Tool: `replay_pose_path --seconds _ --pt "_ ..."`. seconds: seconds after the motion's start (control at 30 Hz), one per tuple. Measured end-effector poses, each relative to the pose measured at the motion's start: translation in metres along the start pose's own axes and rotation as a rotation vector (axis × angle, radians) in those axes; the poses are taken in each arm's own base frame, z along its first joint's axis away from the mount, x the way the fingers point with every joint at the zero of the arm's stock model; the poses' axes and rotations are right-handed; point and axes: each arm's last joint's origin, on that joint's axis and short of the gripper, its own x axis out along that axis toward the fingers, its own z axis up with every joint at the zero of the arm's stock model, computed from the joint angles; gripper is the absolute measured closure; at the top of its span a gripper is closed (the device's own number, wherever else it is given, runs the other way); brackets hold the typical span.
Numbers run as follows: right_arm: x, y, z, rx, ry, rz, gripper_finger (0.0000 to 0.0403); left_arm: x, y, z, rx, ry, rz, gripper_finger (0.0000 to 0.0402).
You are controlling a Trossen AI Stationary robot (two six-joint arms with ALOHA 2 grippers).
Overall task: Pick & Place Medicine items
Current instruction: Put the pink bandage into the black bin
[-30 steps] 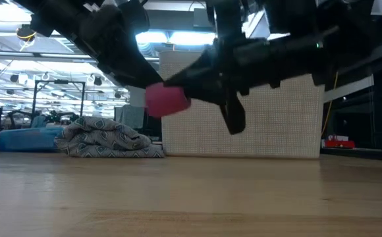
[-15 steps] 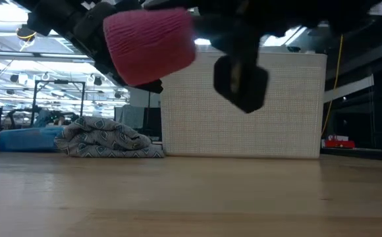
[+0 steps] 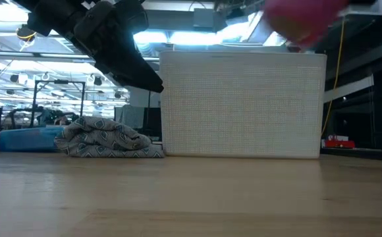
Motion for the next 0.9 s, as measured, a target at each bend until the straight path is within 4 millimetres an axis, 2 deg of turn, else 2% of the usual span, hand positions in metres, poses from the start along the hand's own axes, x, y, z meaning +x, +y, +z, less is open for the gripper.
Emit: replay_pose_path --seconds 0.17,0.3,0.5,0.63,0.9 --pt "-0.027 0.002 -0.025 0.076 0.109 -0.126 0.0368 0.0 0.0 0.0 0.001 0.005 0.002 0.0245" --pt "-0.034 0.003 -0.052 0.128 0.198 -0.184 0.0368 0.0 0.0 0.0 0.002 0.005 0.002 0.0245" --pt "-0.038 0.004 -0.081 0.214 0.211 -0.239 0.0368 0.0 0.0 0.0 0.004 0.004 0.001 0.0245" --pt "-0.034 -0.002 -0.096 0.252 0.208 -0.284 0.0368 0.0 0.0 0.0 0.003 0.002 0.001 0.0245" --pt "-0.006 -0.025 -0.119 0.288 0.284 -0.385 0.0368 0.0 0.0 0.0 0.003 -0.002 0.001 0.0245"
